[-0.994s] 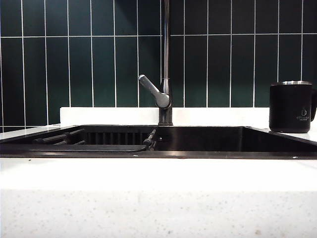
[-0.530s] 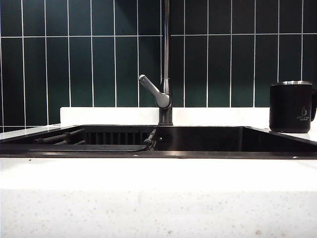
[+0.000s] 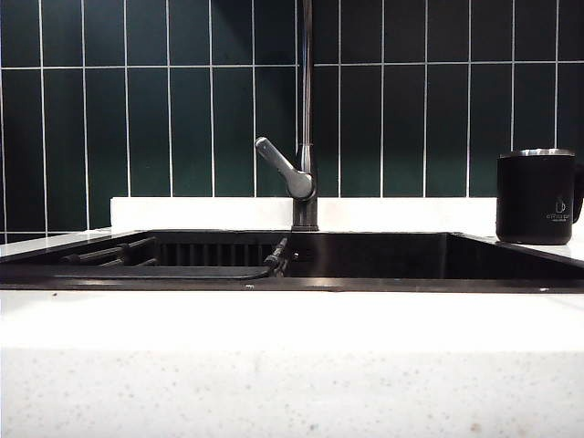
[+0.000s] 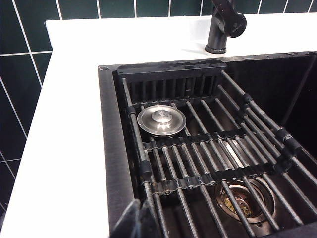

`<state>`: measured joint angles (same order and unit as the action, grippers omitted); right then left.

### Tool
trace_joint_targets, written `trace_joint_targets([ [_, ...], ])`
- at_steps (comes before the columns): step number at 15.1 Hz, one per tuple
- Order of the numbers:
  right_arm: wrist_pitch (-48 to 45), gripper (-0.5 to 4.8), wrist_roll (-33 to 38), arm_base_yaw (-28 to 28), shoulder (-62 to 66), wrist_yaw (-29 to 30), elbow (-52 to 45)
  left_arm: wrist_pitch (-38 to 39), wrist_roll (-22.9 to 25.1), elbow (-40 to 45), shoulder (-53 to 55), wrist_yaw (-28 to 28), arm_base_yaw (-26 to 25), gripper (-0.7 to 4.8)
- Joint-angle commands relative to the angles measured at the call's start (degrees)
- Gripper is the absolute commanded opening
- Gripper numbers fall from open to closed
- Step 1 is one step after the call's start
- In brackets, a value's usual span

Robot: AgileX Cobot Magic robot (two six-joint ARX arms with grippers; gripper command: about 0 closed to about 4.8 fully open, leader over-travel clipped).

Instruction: Pick up the mug next to the sink, go to the faucet to get some water, pour the water into the sink, and finally put the mug back to its place.

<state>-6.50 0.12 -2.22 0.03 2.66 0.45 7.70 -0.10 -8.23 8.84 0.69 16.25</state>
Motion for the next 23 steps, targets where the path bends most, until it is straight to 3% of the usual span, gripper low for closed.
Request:
trace_joint_targets([
  [1,-0.6,-0.06,-0.2,0.0,-0.2,0.0,0.2,-0.5,-0.4,0.0,0.0,0.2,0.0,-0.05],
  [7,-0.6,-0.06,-0.2,0.0,-0.2,0.0,0.2,-0.5,-0.4,0.0,0.0,0.2,0.0,-0.05],
  [11,-0.5,-0.06,-0.2,0.0,-0.2,0.0,0.2,-0.5,-0.4,0.2,-1.8,3.6,0.0,-0.05],
  [15,-0.6,-0.06,-0.2,0.0,-0.2,0.0,0.2,-1.0,-0.4,2.9,-5.1,6.2,-0.1,-0.06],
  [23,-0.6,-0.06,-0.2,0.0,-0.2,0.0,0.2,-3.8,-0.3,7.8,-8.1,6.2,-0.7,-0.05],
])
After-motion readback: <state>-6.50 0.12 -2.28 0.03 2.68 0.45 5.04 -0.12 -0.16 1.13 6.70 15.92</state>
